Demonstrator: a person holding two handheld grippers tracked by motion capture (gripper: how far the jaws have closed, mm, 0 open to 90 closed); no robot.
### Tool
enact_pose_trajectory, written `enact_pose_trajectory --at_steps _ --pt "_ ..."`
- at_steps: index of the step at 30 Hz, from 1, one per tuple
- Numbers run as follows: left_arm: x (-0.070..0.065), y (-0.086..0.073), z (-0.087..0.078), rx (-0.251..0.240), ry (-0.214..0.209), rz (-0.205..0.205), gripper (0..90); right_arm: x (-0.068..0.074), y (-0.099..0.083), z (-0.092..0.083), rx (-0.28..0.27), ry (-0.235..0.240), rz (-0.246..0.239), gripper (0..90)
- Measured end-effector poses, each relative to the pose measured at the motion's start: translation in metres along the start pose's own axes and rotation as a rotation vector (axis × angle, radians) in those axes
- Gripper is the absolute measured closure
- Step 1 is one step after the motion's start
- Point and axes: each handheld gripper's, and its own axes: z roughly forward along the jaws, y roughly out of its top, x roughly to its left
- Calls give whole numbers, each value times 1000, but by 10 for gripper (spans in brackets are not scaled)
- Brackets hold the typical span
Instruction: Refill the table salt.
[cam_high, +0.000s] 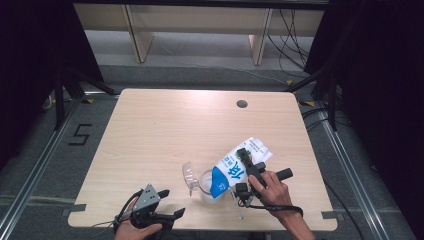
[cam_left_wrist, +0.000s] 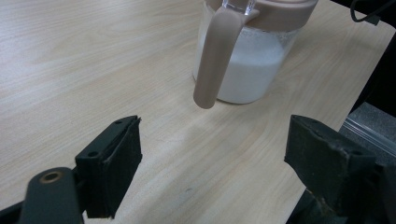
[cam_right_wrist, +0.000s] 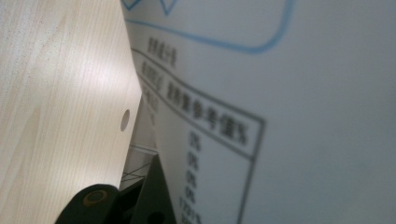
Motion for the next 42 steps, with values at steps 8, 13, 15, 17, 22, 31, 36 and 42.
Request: enact_pose_trajectory --at_steps 8,13,15,17,22,31,36,42 --pt "0 0 0 1 1 1 179 1 0 0 2 0 11 756" --pt "0 0 0 0 1 -1 180 1 0 -1 5 -2 17 757" --pt "0 0 0 0 1 -1 179 -1 0 -1 0 -5 -7 758" --pt "0 0 0 1 1 0 180 -2 0 0 -6 -8 -14 759" --pt "0 0 0 0 1 0 180 -3 1 1 -23 -9 -25 760" --pt "0 0 0 0 2 -1 180 -2 1 0 -13 -5 -4 763" --pt "0 0 0 -1 1 -1 179 -3 1 0 -25 -11 -16 765" --pt "0 0 0 0 1 0 180 -4 1 1 -30 -8 -17 767"
